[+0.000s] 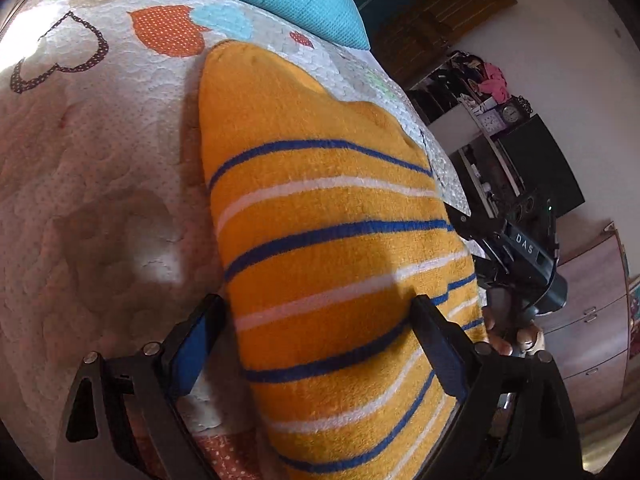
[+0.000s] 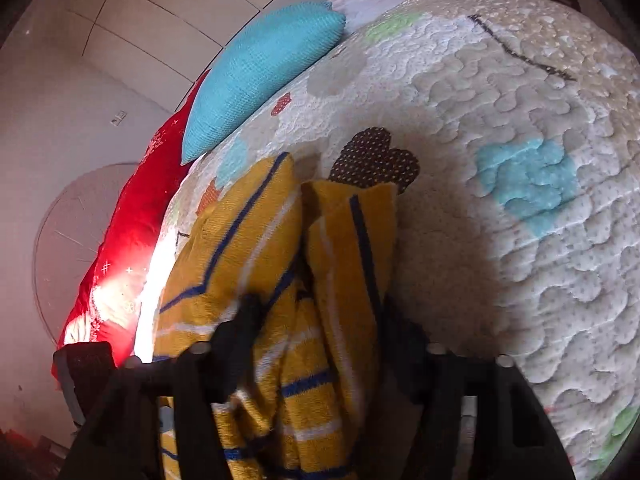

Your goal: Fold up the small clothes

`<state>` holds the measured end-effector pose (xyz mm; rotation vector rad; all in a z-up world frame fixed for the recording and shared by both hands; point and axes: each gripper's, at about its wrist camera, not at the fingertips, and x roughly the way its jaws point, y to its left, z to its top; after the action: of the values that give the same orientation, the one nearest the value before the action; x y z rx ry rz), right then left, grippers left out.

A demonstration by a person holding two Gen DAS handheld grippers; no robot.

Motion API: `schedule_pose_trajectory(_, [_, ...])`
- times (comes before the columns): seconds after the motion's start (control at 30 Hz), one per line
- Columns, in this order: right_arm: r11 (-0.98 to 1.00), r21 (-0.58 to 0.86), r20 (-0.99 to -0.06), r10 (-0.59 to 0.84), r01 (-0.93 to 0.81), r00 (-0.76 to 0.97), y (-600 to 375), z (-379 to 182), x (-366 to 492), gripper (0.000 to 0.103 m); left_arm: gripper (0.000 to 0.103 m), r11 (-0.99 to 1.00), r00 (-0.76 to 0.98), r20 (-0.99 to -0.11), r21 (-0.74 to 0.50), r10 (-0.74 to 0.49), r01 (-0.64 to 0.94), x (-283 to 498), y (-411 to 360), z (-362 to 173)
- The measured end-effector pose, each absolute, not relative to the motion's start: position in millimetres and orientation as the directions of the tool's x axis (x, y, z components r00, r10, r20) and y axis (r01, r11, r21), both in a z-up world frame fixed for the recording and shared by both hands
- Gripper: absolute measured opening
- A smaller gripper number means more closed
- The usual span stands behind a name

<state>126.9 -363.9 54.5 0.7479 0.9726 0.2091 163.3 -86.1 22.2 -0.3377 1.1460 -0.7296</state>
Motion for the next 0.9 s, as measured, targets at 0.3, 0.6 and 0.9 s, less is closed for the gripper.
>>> schedule_pose_trajectory(0.3, [0.707, 0.707, -0.514, 0.533, -0.021, 0.672, -339, 120, 122, 0.022, 0.048, 0.748, 0.309, -0.693, -0.515, -0.651, 0.419, 168, -79, 100])
schedule_pose_trajectory(0.6, [0.817, 0.515, -0.734, 0.265, 0.259, 0.625, -386, 81, 93, 0.023, 0.070, 0.873, 0.316, -0.827, -0.366, -0.464, 0.323, 144, -81, 39])
schedule_pose_trajectory(0.9, [0.902, 0.424, -0.727, 0.285, 0.081, 0.624, -318, 126, 112, 0.054, 0.075, 0.896, 0.514, -0.739, -0.303, -0.436, 0.325, 80, -51, 91])
